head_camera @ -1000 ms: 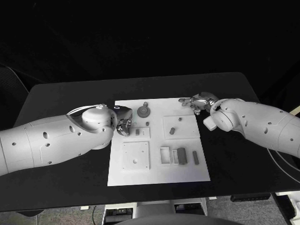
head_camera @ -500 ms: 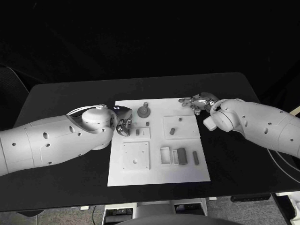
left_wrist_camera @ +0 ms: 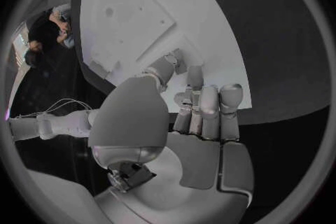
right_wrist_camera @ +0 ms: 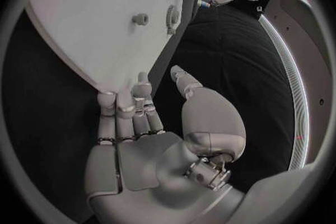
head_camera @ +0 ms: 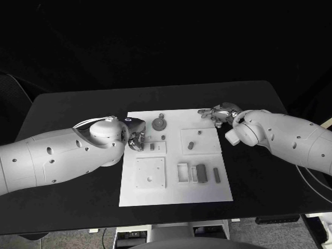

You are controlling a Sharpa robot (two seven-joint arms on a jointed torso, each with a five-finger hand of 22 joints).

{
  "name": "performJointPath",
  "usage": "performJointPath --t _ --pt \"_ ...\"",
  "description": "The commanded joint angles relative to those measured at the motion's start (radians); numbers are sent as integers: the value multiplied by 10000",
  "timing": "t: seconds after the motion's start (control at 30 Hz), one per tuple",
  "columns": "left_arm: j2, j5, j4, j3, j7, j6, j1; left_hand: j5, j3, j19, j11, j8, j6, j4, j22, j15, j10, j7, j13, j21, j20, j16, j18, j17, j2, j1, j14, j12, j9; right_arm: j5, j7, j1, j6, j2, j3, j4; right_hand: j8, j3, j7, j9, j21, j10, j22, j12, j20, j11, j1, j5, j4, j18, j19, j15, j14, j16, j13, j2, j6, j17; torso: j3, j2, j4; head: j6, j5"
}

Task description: Assemble the parts on the task board

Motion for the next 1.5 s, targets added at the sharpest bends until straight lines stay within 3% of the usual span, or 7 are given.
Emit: performJointPath --t 0.03,1.07,1.5 --pt "-21 71 52 2 163 -332 1 -39 7 35 204 94 189 60 -18 -65 242 2 13 -26 -54 3 383 -11 -1 71 46 48 46 -76 50 -5 166 4 -2 19 -54 -62 58 -16 1288 -10 0 -59 -31 31 -113 4 3 284 51 -91 5 -42 -17 -6 4 -16 1 0 -2 6 0" --pt "-148 703 116 3 557 -455 -16 -50 83 65 197 224 364 54 -28 -75 262 -60 26 -23 -58 7 395 -20 35 169 75 75 100 -76 16 -9 205 -5 -2 14 -55 -61 58 -19 1288 -14 0 -60 -30 32 -115 4 4 284 50 -90 2 -44 -21 -2 1 -17 -5 -2 2 29 -18" --pt "-150 873 93 4 595 -446 -17 -42 669 159 180 480 820 229 -70 -91 312 -84 49 -32 -48 5 404 -51 260 448 146 129 231 -76 3 -11 251 -2 -3 6 -56 -62 58 -20 1288 -15 0 -61 -30 33 -117 4 4 284 50 -90 0 -45 -22 -2 0 -17 -6 1 3 28 -14"
